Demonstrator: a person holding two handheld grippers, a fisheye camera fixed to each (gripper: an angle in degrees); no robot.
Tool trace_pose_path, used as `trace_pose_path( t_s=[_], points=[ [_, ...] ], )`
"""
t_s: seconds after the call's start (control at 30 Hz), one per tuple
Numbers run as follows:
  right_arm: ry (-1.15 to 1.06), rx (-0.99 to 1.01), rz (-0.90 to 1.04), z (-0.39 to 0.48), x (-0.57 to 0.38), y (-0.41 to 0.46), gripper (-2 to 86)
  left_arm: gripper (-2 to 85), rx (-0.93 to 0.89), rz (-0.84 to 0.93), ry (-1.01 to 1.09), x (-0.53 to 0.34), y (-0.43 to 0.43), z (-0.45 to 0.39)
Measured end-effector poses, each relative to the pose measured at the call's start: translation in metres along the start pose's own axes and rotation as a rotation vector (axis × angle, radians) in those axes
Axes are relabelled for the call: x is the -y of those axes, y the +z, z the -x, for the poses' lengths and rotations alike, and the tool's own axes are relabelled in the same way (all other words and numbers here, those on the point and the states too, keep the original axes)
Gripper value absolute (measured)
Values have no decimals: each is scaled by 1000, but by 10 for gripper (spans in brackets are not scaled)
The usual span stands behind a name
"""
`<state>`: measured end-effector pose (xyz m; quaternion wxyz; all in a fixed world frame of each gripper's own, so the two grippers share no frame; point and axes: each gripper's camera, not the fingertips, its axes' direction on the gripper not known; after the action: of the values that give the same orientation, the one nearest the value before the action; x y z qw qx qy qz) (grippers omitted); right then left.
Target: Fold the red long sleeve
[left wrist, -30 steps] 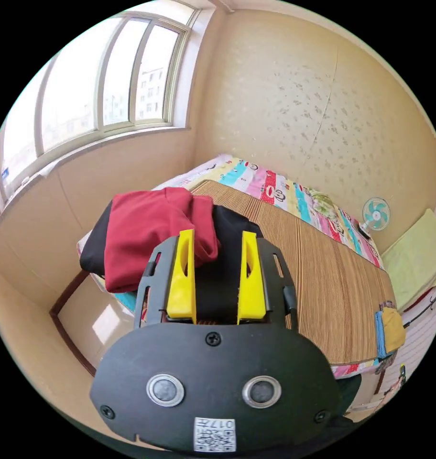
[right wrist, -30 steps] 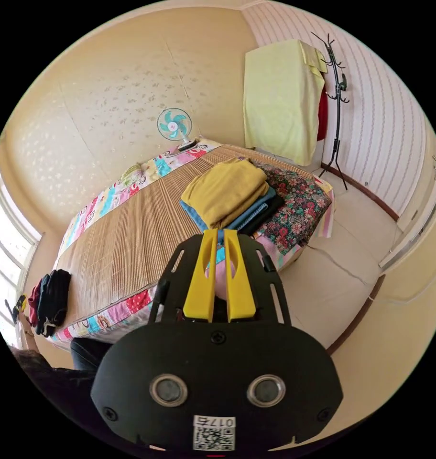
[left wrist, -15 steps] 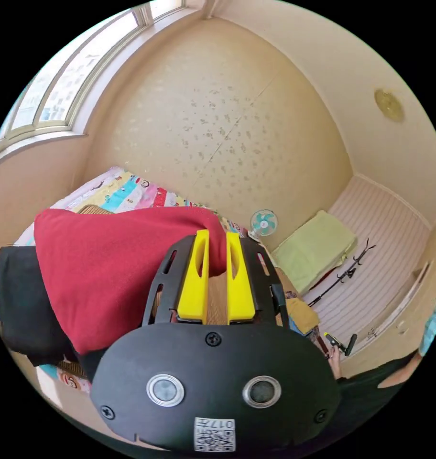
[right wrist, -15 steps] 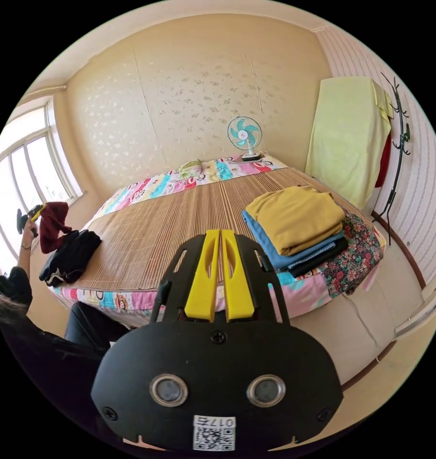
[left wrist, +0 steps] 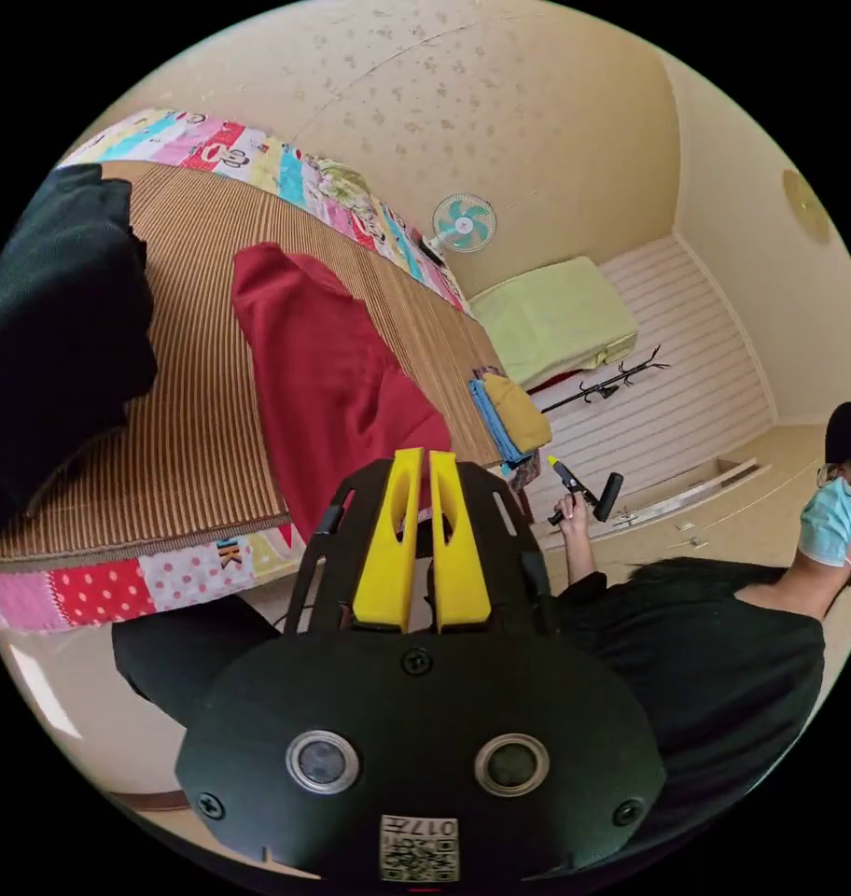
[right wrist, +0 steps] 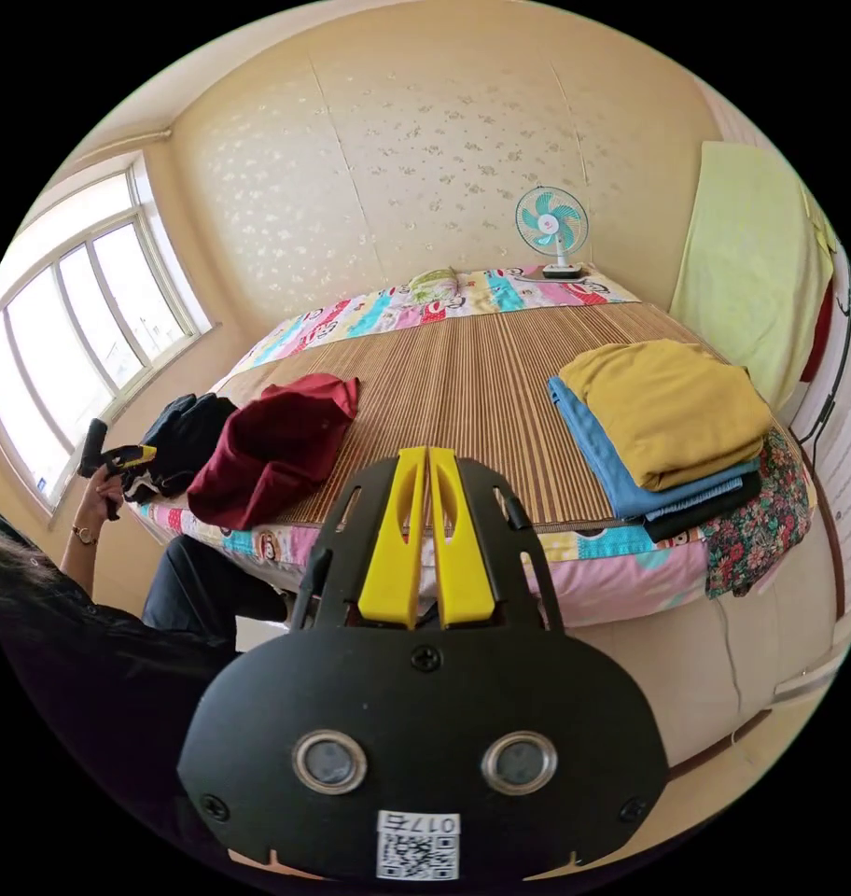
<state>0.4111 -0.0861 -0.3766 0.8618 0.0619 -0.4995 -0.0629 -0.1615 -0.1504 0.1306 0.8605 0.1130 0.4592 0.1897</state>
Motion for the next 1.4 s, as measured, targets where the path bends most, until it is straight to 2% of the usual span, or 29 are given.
trace_pose_path(
  t_s=[0.07,0.2,0.27,0.4,0.47,0.53,0.57,0.6,0.67,0.73,0.9,0.97,1.03,1.13,1.23,1.3,1.37,1.4],
  points=[
    [5,-13,28,-4,-8,9,3,50,-107,0,-74,-11,31,8],
    [35,73,58,-15,-15,29,3,109,-32,110,17,28,104,-42],
    [36,146,33,-16,-16,31,4,154,87,186,106,66,170,-86],
    [53,233,-16,-13,-23,32,4,166,320,217,169,111,277,-124],
    [68,266,-27,-14,-29,32,4,161,570,260,155,125,348,-118],
    [74,284,-31,-15,-36,30,4,137,742,295,108,126,382,-100],
    [74,281,-29,-15,-41,29,5,104,771,256,92,123,382,-96],
    [68,267,-23,-15,-46,28,5,86,737,222,77,122,373,-97],
    [24,242,-16,-11,-51,25,6,45,428,98,38,120,313,-105],
    [-43,233,-28,-7,-55,24,8,41,229,-18,89,117,248,-126],
    [-250,342,-147,17,-20,51,30,39,-23,-259,349,109,58,-198],
    [-350,374,-204,46,10,63,48,39,-32,-342,446,100,-21,-226],
    [-457,412,-223,85,41,83,76,39,22,-384,471,92,-65,-242],
    [-613,497,-118,167,88,141,125,39,72,-402,505,79,-104,-258],
    [-672,331,56,255,109,215,146,39,62,-419,484,70,-122,-257],
    [-615,289,34,286,115,228,137,39,108,-437,448,66,-135,-251],
    [-604,332,-71,289,114,212,58,39,175,-456,419,64,-156,-243],
    [-616,345,-126,288,115,201,47,39,185,-468,412,64,-162,-240]
  ],
)
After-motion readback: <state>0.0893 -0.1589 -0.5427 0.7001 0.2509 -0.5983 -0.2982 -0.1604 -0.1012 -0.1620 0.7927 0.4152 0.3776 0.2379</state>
